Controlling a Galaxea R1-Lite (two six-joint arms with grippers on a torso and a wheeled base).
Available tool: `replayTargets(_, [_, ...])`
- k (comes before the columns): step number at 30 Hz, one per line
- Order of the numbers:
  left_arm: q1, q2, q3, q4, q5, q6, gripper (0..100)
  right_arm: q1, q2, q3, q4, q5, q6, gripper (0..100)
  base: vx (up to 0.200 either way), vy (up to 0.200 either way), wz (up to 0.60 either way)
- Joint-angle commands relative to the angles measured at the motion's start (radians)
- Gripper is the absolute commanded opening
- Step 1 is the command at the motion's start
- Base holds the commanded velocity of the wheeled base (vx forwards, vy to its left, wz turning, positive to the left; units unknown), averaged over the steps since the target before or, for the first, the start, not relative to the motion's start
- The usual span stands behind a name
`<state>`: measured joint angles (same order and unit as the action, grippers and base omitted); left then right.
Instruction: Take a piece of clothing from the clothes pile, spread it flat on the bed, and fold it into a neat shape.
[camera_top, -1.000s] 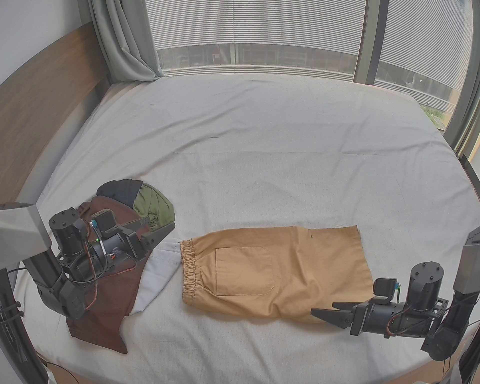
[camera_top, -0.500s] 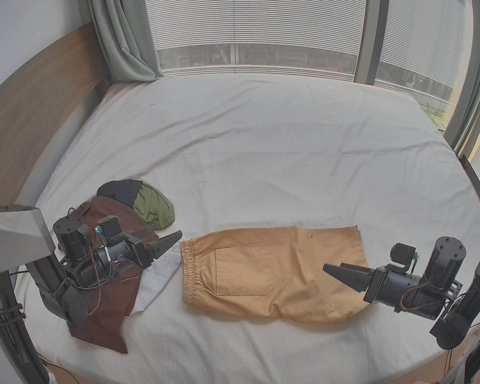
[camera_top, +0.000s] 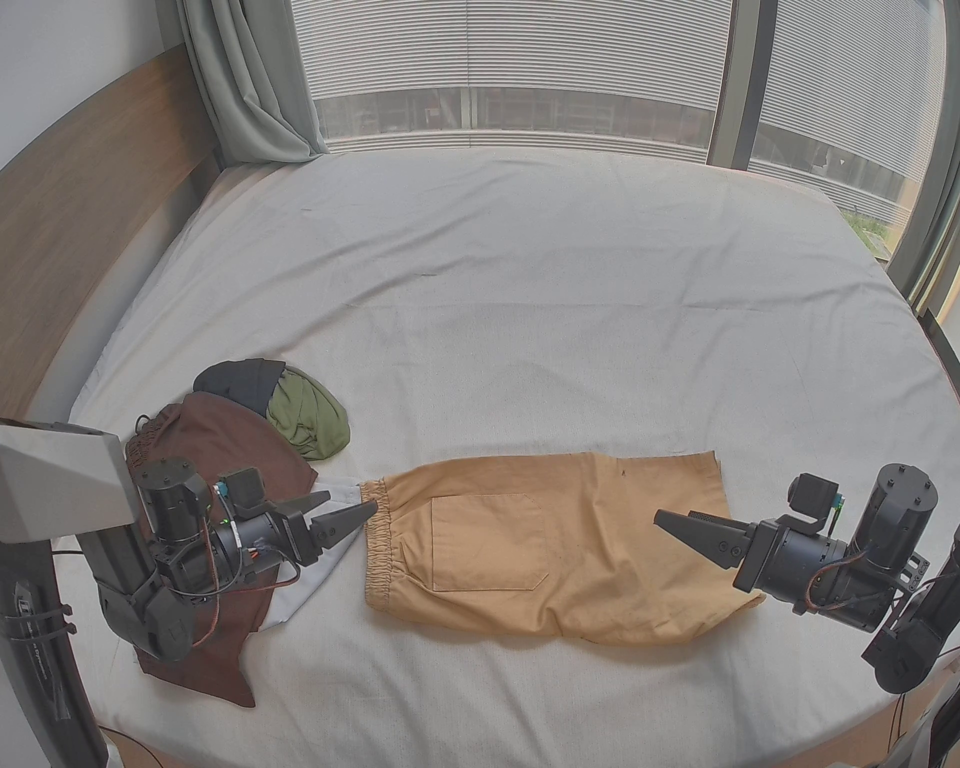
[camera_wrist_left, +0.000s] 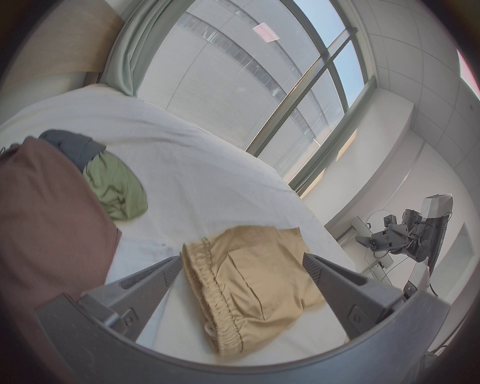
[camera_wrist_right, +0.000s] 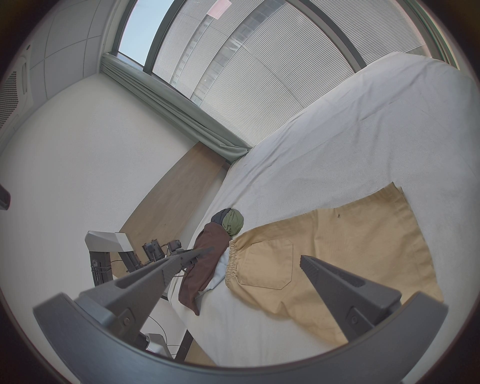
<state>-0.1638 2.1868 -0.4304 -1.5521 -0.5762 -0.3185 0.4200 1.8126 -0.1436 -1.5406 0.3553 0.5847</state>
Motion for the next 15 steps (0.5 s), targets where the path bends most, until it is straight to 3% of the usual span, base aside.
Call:
replayTargets(1, [-0.002,0.076,0.002,0.000,-0.002,-0.007,100,0.000,0.004,0.002,-0.001,0.001,0.000,100,0.000,0.000,0.00])
replayTargets(15, [-0.023,0.169,0.036,0.000,-0.014,-0.008,100,0.002,0.031,0.007,-0.001,0.002,-0.003,100,0.000,0.000,0.00])
